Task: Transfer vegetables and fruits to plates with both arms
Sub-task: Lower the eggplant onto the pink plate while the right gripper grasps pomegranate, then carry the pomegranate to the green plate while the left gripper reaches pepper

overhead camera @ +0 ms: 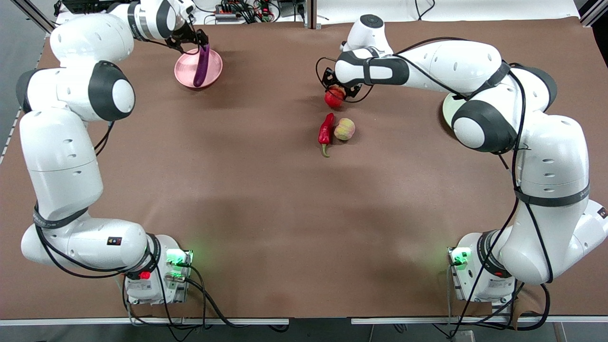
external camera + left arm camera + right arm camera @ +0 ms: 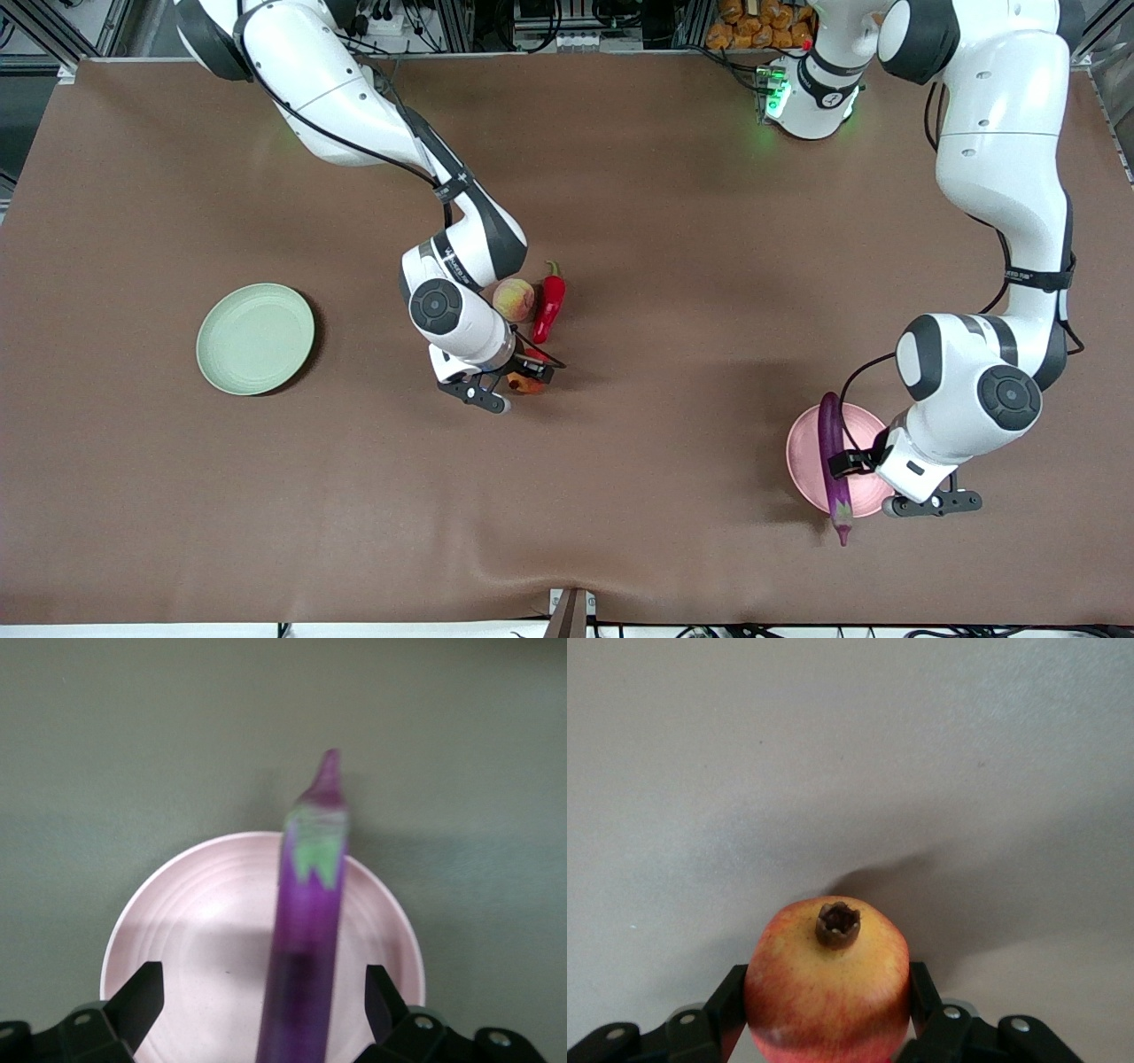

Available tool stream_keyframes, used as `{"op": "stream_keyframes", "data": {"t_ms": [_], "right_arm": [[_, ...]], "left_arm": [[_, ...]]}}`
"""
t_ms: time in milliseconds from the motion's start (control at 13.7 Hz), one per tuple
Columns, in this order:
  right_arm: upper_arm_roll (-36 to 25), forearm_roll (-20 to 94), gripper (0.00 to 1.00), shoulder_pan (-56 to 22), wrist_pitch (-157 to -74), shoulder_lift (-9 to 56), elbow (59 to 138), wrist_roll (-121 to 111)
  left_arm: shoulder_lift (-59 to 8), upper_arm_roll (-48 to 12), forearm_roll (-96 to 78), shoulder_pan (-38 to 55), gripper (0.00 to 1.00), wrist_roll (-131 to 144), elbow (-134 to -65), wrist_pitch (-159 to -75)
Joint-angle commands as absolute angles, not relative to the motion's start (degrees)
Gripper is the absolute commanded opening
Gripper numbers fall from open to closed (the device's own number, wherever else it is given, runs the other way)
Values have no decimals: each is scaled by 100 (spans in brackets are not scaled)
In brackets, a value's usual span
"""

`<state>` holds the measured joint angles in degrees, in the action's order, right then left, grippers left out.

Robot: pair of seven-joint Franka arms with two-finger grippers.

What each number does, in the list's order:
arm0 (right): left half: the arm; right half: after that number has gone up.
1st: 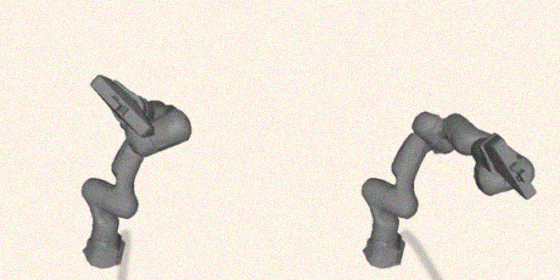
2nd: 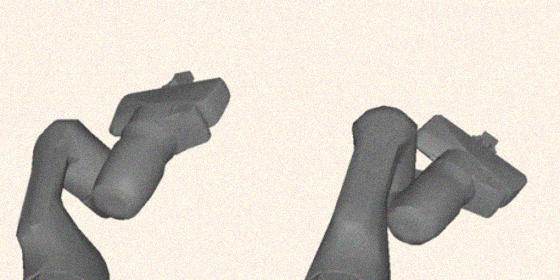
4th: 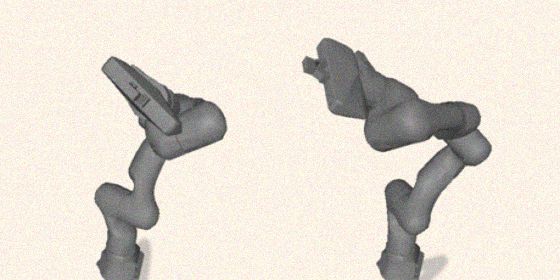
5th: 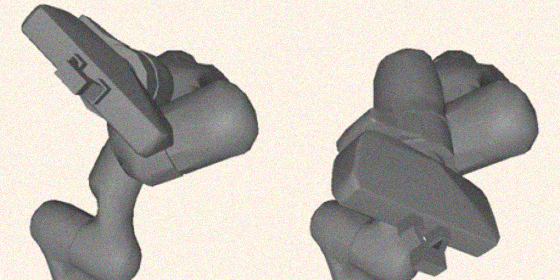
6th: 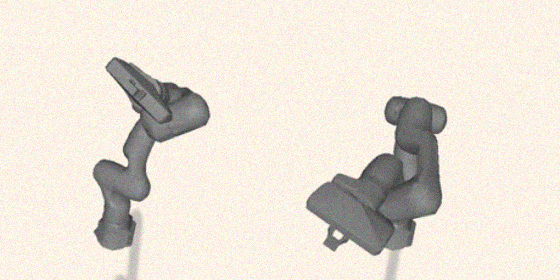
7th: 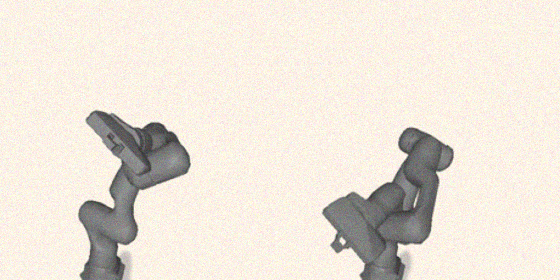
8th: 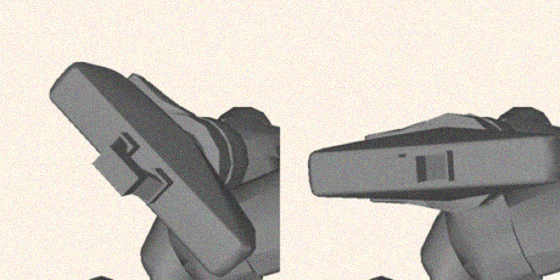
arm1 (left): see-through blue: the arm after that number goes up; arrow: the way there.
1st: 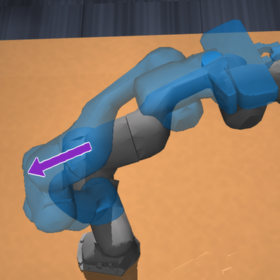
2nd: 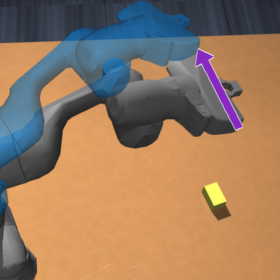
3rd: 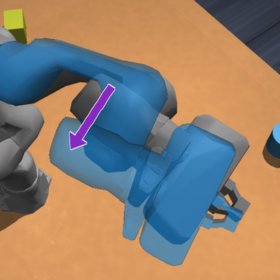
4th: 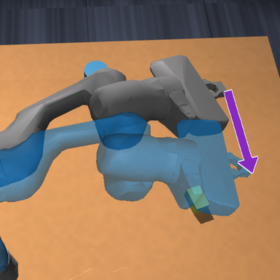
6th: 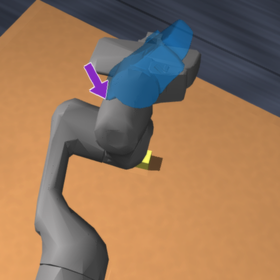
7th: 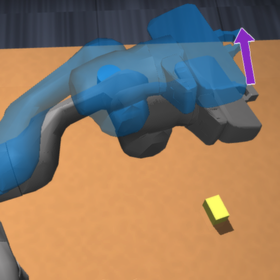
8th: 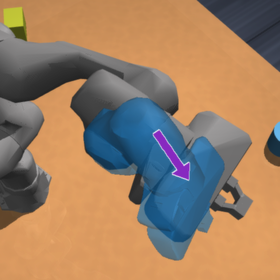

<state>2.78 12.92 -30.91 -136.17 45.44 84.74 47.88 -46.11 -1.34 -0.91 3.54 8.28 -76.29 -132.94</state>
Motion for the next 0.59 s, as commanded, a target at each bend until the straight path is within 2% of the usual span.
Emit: {"op": "stream_keyframes", "data": {"t_ms": [0,220,512], "right_arm": [[299,1204,0,-2787,-12741,4483,7931,4834],[299,1187,0,-2305,-11245,4448,7120,4677],[290,1169,0,-1452,-10251,4000,7181,3228]], "left_arm": [[-4325,-176,-44,352,100,1080,-7726,-13271],[-4210,-176,-87,325,100,1274,-7638,-13271],[-4210,-176,-378,369,100,1485,-7506,-13271]]}}
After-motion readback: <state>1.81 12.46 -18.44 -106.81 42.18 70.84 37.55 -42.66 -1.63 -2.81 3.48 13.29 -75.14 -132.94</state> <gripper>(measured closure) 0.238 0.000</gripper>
